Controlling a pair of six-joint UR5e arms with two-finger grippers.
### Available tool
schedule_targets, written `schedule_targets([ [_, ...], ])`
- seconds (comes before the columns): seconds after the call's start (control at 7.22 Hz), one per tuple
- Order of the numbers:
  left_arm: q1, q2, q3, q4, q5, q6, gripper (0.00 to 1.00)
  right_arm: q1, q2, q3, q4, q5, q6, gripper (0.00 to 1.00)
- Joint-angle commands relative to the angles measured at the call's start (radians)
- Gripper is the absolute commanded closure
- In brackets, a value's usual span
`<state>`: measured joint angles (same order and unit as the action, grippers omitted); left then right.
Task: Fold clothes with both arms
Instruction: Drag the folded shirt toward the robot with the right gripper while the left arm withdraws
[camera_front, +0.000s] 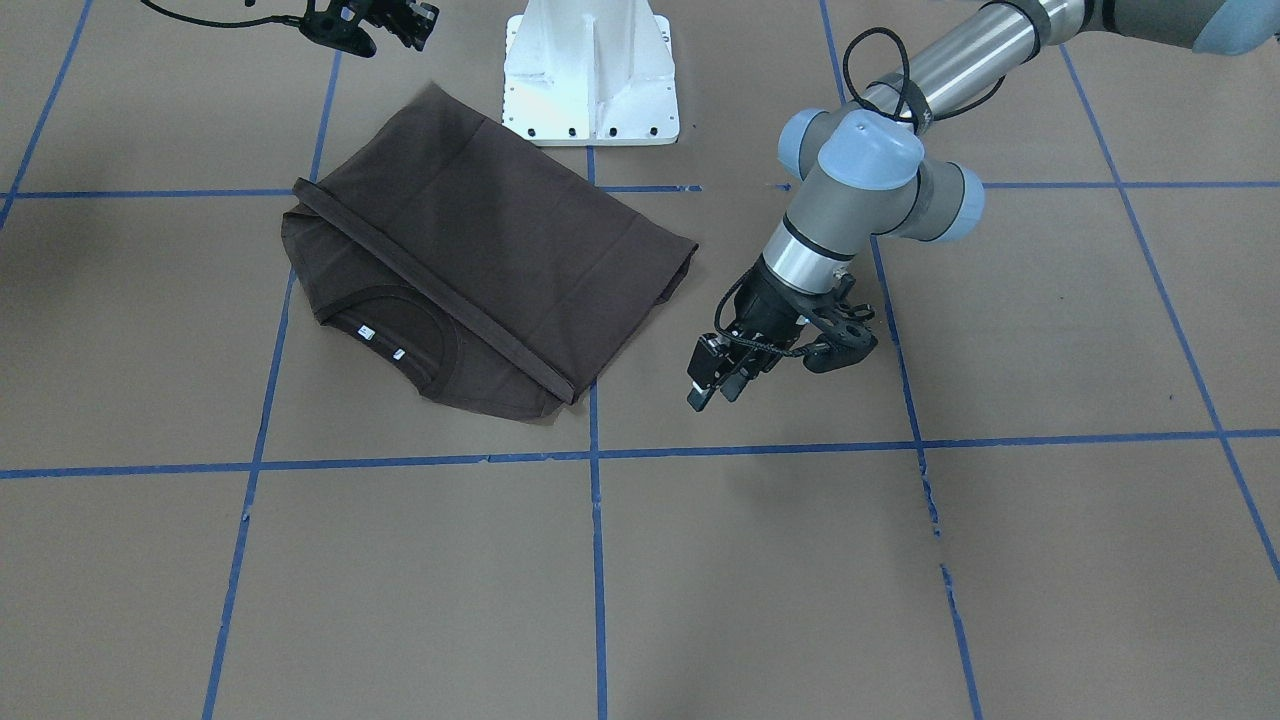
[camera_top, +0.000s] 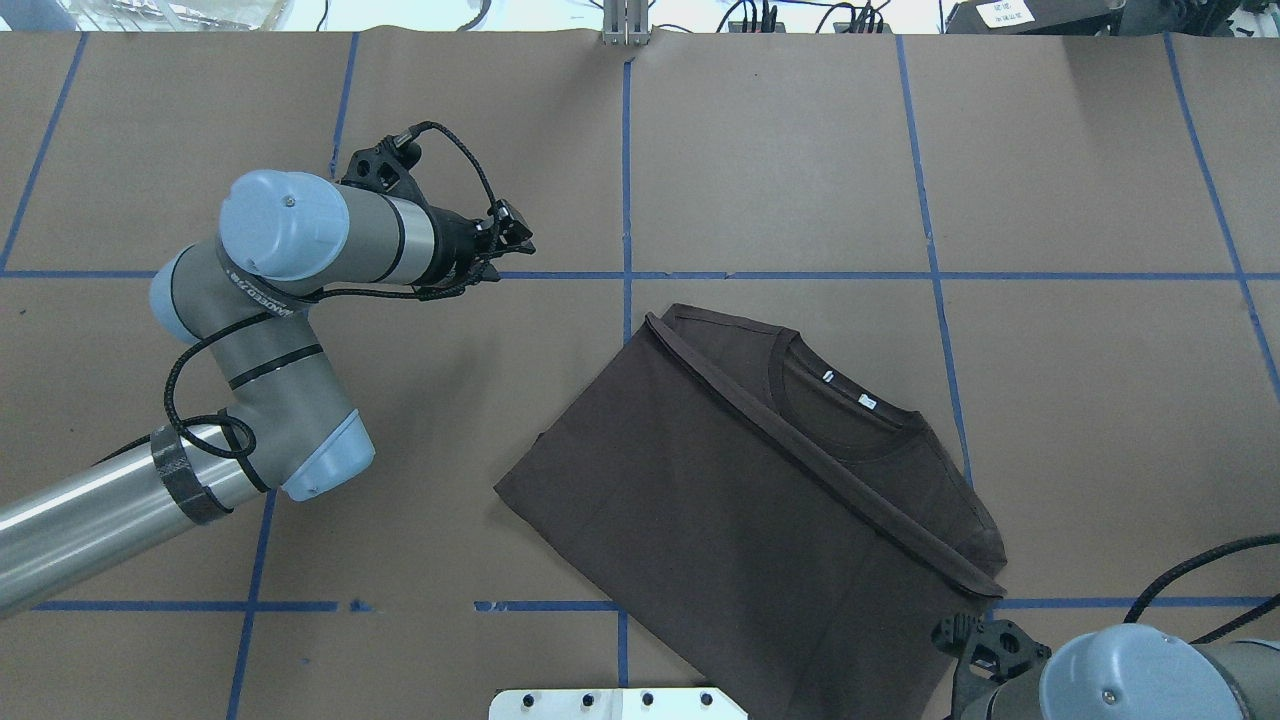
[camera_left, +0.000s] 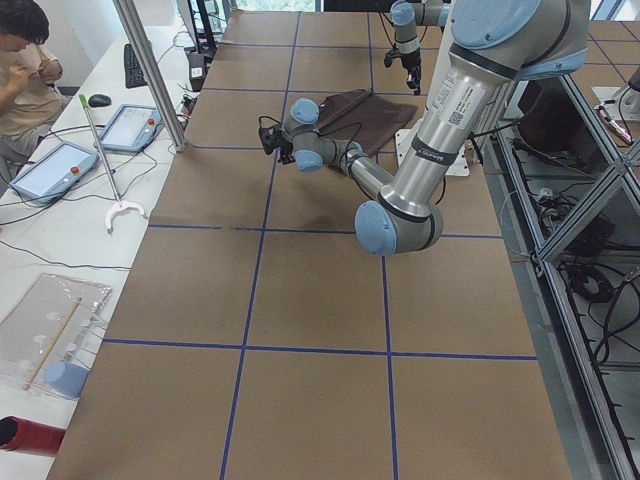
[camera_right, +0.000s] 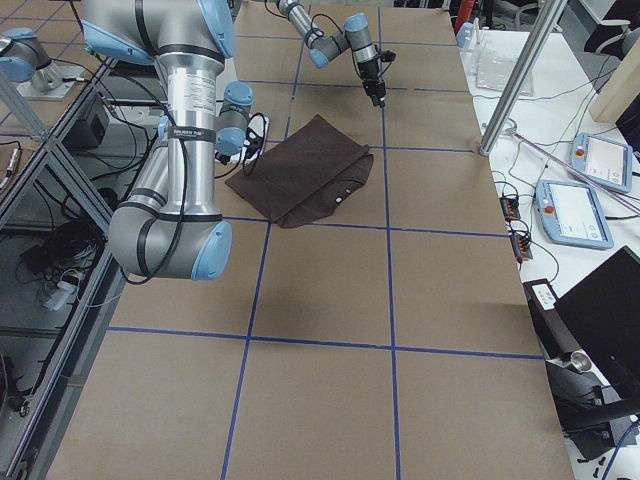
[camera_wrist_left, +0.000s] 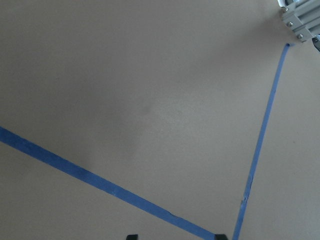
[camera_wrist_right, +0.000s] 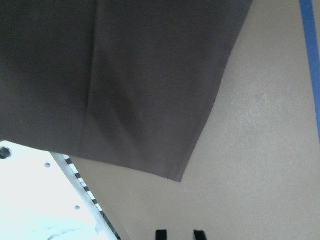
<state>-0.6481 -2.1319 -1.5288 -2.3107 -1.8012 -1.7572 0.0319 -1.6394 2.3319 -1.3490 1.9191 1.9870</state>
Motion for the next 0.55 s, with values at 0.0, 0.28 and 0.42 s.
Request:
schedule_targets([
  [0.0,0.045,0.035,-0.111,0.032,-0.064,-0.100,0.40,0.183,0.027,0.021,0.002,0.006,0.004,0.00],
  [0.28,0.169,0.155,-0.256,0.103,-0.003,-0.197,0.40,0.342,0.116,-0.003,0.002,0.000,-0.004,0.00],
  [0.42,0.218,0.193,-0.257,0.106,0.073,-0.199,0.40,0.371,0.144,-0.049,0.002,-0.002,-0.005,0.00],
])
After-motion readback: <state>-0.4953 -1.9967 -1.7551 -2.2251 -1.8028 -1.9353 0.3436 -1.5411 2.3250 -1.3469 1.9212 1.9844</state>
